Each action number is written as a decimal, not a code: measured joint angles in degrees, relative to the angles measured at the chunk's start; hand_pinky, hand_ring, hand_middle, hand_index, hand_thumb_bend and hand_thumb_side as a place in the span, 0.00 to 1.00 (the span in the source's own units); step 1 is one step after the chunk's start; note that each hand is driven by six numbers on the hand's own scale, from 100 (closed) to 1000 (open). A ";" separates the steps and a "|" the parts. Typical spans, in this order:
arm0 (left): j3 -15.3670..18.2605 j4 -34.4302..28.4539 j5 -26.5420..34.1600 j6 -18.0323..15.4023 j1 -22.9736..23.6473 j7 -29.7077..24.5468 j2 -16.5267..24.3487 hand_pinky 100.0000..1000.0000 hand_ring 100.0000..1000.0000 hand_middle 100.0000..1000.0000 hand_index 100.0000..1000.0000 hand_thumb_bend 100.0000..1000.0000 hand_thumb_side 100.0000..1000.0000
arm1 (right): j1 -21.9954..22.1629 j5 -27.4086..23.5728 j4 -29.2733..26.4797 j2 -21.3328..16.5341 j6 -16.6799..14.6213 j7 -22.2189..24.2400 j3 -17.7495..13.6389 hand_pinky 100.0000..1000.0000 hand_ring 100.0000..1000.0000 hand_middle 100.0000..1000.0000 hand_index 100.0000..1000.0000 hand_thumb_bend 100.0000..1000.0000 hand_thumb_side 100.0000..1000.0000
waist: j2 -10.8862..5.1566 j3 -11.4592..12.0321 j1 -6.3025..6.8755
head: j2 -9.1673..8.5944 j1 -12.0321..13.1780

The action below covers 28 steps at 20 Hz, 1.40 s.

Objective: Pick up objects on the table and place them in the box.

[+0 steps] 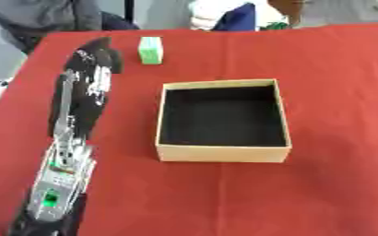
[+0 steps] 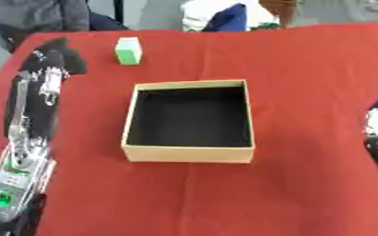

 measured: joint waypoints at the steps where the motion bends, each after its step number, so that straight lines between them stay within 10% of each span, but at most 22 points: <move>1: 0.00 0.00 0.00 0.00 0.00 0.00 0.00 0.63 0.61 0.55 0.76 0.00 0.56 | 0.00 0.00 0.00 0.00 0.02 0.03 0.00 0.47 0.71 0.45 0.82 0.00 0.48 | 0.00 0.00 0.00 | 0.00 -0.01; 28: 0.04 -0.01 0.08 -1.09 -4.93 0.42 2.22 0.64 0.61 0.56 0.75 0.00 0.49 | 0.51 0.00 0.00 0.00 -0.02 -0.03 -0.02 0.47 0.72 0.45 0.82 0.00 0.48 | -0.29 0.25 0.26 | -0.09 -0.22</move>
